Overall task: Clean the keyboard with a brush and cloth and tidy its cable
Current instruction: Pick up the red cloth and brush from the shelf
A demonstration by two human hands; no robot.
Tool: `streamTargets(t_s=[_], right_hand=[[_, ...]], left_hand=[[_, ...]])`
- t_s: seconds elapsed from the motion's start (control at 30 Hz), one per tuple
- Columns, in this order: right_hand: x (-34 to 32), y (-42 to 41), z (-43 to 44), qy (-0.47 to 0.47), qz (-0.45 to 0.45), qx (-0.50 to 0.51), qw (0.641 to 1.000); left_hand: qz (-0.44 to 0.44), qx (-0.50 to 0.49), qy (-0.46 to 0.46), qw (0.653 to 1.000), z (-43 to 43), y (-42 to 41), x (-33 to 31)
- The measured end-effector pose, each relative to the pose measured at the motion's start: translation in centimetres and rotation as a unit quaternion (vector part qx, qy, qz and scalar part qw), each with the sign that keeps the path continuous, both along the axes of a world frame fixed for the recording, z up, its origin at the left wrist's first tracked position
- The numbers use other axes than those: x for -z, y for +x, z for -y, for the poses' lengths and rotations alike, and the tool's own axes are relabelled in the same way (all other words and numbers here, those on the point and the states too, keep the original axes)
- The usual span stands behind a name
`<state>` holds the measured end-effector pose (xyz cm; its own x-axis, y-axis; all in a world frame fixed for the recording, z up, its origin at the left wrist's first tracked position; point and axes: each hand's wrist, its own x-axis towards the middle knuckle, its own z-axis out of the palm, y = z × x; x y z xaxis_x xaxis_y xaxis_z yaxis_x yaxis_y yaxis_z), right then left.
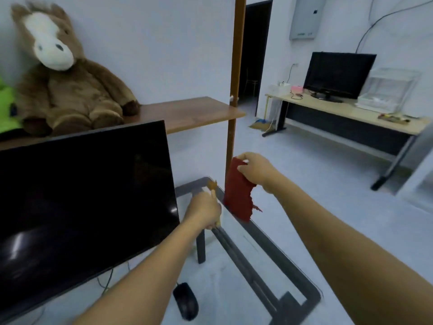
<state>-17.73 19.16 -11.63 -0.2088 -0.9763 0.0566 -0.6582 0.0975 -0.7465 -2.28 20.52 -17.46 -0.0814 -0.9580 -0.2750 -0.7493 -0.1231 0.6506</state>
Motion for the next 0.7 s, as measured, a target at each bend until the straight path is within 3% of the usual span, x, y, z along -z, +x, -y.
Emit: streamTargets(t_s=[0.27,0.53,0.63,0.7], right_hand=[[16.8,4.2,-5.7,0.141,0.033,-0.007,0.989],[27.2,1.2,-8.1,0.213,-0.135,0.069,0.965],[28.4,1.4,-8.1,0.137,-0.29,0.021,0.947],[29.0,2.1,-8.1,0.085,-0.3,-0.055,0.949]], left_hand=[[0.005,-0.05,0.128,0.991,-5.3,5.5,12.4],[0.019,-0.034,0.212,0.976,-5.7,3.7,18.4],[-0.016,-0.042,0.247,0.968,-5.8,2.8,19.5],[-0.02,-0.041,0.255,0.966,-5.9,2.3,19.9]])
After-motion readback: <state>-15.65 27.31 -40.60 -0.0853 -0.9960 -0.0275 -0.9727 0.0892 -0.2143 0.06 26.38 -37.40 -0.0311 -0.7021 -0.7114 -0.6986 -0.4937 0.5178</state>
